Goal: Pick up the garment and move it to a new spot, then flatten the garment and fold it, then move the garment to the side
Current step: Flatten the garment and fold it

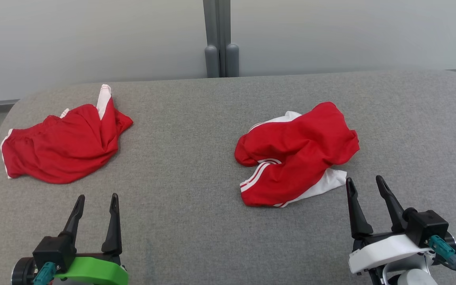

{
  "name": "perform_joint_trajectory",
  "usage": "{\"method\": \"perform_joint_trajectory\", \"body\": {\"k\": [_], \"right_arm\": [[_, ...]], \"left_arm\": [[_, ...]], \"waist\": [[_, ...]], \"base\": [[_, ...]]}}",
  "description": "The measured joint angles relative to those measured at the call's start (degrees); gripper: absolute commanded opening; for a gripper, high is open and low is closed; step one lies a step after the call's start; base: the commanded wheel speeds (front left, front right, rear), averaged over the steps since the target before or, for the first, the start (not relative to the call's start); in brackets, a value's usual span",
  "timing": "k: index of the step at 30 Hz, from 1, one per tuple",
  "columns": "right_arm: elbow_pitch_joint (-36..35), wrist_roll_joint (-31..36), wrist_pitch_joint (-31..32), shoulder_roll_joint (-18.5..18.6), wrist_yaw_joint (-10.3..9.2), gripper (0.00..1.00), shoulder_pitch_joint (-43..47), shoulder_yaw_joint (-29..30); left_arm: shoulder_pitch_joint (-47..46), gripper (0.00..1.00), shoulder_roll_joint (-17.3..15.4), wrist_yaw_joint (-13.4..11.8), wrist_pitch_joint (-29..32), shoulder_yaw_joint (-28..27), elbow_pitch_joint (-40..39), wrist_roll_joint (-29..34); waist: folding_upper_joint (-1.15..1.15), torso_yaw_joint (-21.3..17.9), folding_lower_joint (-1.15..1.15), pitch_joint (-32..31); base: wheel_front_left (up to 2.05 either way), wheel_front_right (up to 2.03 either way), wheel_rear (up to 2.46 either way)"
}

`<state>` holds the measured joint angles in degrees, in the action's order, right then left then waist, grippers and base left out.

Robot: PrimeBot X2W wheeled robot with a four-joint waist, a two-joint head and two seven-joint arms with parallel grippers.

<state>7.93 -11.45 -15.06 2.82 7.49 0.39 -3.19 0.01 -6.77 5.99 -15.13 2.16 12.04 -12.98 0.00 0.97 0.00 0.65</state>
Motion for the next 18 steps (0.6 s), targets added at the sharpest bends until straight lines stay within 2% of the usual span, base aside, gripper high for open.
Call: {"method": "perform_joint_trajectory", "body": {"k": [18], "right_arm": [[0.0,-0.2,0.0,0.0,0.00,1.00,0.1,0.0]], "left_arm": [[-0.2,1.00,1.1,1.1,0.0,-1.2,0.6,2.0]], "waist": [[0.00,0.2,0.00,0.9]], "base": [[0.00,0.00,0.00]]}}
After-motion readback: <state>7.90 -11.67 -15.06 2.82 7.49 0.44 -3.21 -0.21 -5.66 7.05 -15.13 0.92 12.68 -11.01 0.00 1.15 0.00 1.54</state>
